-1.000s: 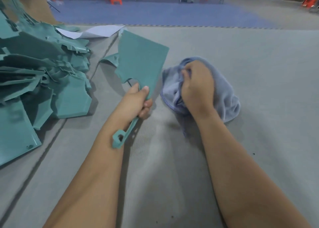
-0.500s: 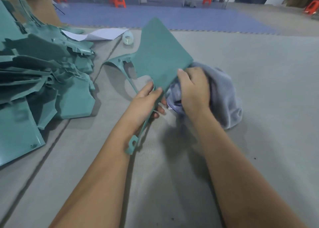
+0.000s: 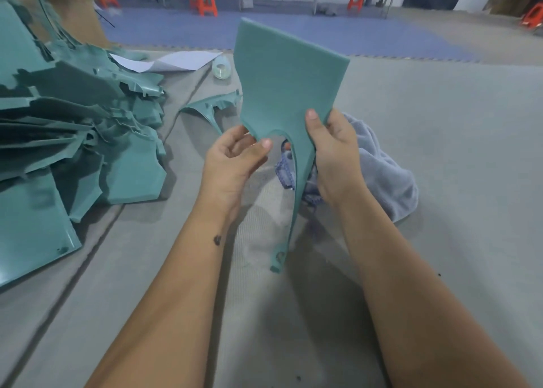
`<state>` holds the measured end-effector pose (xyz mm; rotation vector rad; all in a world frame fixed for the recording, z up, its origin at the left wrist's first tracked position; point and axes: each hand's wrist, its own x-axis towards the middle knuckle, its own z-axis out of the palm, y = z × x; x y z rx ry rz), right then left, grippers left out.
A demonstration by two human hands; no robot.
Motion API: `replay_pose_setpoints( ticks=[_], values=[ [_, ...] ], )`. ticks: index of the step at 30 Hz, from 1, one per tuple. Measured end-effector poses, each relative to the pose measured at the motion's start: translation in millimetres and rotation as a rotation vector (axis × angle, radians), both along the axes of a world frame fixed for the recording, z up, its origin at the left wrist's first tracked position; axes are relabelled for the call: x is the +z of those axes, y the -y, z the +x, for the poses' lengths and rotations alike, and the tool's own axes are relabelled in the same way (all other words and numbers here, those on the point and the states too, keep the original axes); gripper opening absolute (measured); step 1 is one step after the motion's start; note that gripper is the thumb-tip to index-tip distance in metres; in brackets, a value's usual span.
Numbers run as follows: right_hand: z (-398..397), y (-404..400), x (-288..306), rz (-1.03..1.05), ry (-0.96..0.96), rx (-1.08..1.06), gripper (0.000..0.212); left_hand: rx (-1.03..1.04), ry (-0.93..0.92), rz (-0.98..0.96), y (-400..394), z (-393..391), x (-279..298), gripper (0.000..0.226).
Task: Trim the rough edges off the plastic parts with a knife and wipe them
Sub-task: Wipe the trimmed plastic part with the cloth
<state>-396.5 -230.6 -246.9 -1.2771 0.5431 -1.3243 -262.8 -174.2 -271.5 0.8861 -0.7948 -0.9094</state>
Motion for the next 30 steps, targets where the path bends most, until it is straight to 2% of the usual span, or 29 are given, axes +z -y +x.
replay_pose_setpoints(
  ticks=[3, 7, 10, 12, 13, 16, 19, 22, 27, 30],
  values=[
    [0.4, -1.9, -1.0, -0.047, -0.065, 0.044, 0.016, 0.011, 0.011, -0.087, -2.0, -7.6, 1.9, 0.036],
    [-3.0, 0.3, -2.5, -0.012, -0.042, 0.092, 0.020, -0.012, -0.040, -0.127, -4.8, -7.4, 5.0, 0.033],
    [-4.2, 2.0, -3.9, 0.020, -0.014, 0.137, 0.024, -0.036, -0.040, -0.106, -6.8, -5.5, 6.5, 0.028],
    [-4.5, 4.4, -5.2, 0.042, 0.008, 0.150, 0.024, -0.037, -0.026, -0.080, -8.1, -4.3, 7.4, 0.014],
    [-4.9, 5.9, -5.9, 0.051, 0.012, 0.150, 0.025, -0.031, -0.036, -0.066, -8.5, -3.5, 8.0, 0.013],
    [-6.0, 9.0, -8.6, 0.059, -0.017, 0.136, 0.024, 0.045, -0.050, -0.030, -8.4, 1.7, 7.8, 0.030],
    [-4.1, 8.1, -9.8, 0.088, -0.052, 0.127, 0.021, 0.103, -0.089, -0.001, -7.4, 4.5, 7.2, 0.022],
    [-1.0, 6.7, -7.1, 0.182, -0.060, 0.104, 0.023, 0.101, -0.164, 0.008, -5.0, 4.1, 7.2, 0.016],
    [2.8, 6.7, -3.2, 0.426, -0.134, 0.169, 0.030, 0.057, -0.127, -0.012, -2.9, -0.5, 6.4, 0.024],
    [2.1, 7.0, -3.5, 0.546, -0.141, 0.226, 0.029, 0.062, -0.131, -0.003, -5.5, -2.0, 8.7, 0.016]
  ],
)
